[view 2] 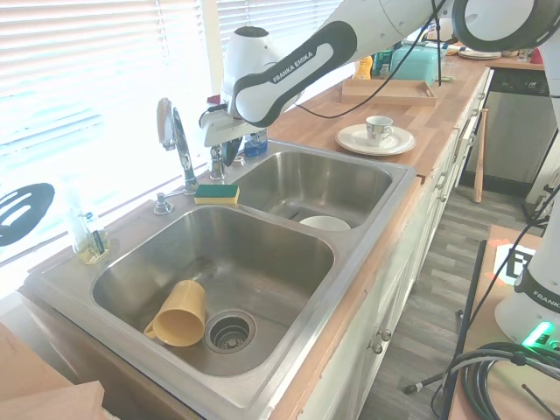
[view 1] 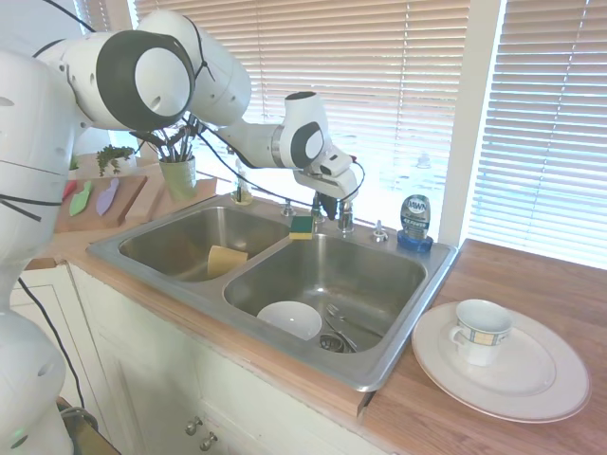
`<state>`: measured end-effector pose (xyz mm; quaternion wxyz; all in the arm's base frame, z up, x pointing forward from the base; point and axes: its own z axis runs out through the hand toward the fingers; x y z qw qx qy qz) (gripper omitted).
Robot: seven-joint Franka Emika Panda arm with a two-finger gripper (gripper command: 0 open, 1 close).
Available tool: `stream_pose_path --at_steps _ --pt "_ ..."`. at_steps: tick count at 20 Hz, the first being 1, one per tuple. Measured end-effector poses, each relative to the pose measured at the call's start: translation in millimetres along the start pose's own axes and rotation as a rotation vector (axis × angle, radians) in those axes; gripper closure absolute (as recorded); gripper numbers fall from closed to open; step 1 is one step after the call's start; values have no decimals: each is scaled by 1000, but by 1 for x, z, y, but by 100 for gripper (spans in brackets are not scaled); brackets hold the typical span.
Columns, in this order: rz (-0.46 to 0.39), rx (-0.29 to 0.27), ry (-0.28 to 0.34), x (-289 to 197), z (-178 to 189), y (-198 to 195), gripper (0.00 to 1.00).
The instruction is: Turn on the faucet
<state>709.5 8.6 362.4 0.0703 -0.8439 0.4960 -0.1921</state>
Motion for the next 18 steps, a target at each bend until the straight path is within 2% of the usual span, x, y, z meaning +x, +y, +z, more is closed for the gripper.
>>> stream_pose_path --at_steps 8,14,18 --pt "20 149 80 4 -28 3 100" --pt "14 200 111 1 -52 6 100" --pt "4 212 122 -1 -55 8 100"
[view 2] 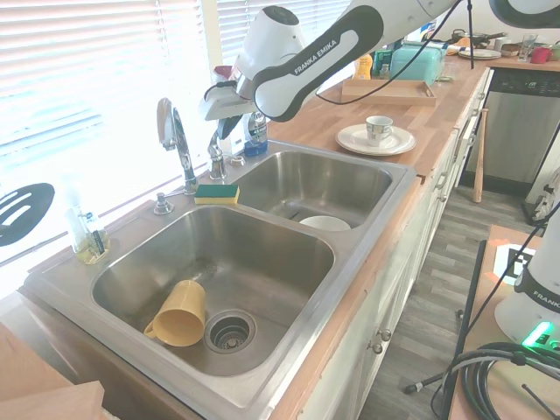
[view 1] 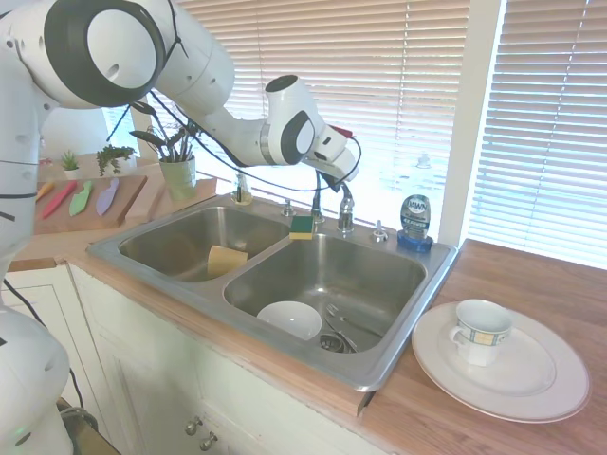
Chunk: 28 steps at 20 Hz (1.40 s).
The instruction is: Turn on the faucet
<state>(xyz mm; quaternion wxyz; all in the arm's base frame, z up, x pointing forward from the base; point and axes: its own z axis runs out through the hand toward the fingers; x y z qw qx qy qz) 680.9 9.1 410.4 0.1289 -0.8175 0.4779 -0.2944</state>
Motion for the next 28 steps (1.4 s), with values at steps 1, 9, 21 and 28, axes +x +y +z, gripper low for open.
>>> stream_pose_path --at_steps 1,9,21,28 --pt "-2 0 2 0 0 0 100" --pt "-12 -176 -72 -14 18 26 100" --pt "5 -499 -254 -50 -11 110 100" --pt "-7 -504 -284 -64 -73 146 100"
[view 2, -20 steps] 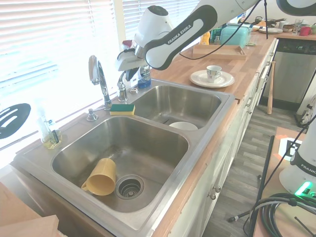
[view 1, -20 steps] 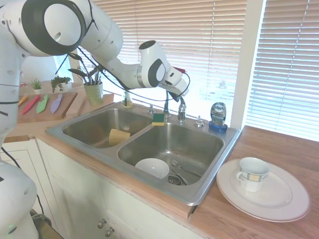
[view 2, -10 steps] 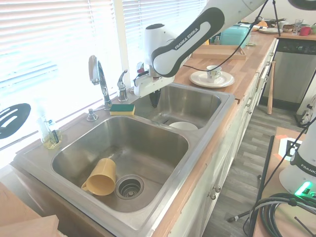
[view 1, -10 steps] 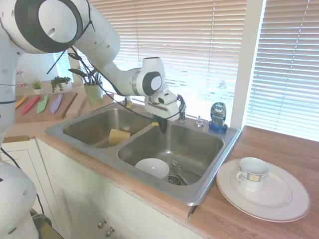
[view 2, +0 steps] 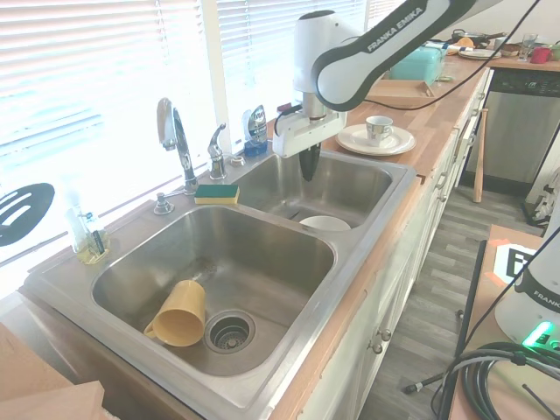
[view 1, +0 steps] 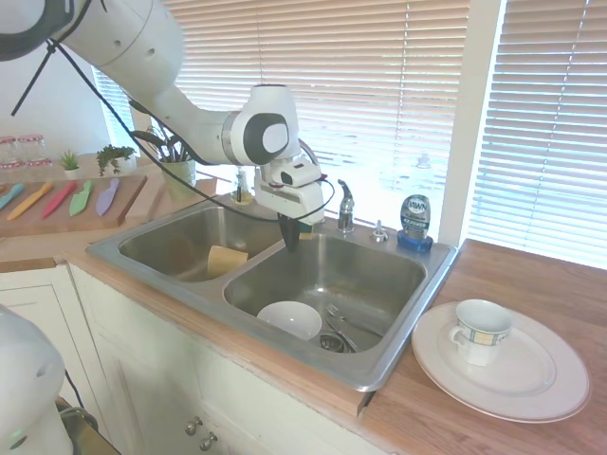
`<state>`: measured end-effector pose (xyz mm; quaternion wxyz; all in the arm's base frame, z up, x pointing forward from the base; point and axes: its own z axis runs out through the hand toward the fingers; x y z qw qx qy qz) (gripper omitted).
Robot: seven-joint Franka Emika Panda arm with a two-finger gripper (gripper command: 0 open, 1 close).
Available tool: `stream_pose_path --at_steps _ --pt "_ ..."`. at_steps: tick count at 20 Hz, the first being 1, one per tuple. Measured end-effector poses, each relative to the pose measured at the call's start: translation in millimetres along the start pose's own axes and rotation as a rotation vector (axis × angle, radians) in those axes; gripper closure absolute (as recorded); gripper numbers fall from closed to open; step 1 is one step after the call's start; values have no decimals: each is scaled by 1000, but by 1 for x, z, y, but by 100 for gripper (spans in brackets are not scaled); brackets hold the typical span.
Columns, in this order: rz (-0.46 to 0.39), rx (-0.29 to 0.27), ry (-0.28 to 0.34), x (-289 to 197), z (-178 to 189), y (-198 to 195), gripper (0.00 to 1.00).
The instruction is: Turn on the faucet
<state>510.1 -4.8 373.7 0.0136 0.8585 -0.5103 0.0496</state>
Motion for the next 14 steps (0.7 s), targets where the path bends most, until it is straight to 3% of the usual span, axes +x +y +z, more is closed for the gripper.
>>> stream_pose_path --at_steps 2,3,14 --pt "-7 -3 -4 -10 -3 15 100" --pt "-13 -4 -5 -14 -5 21 0" --pt "-38 -5 -7 -32 -9 52 0"
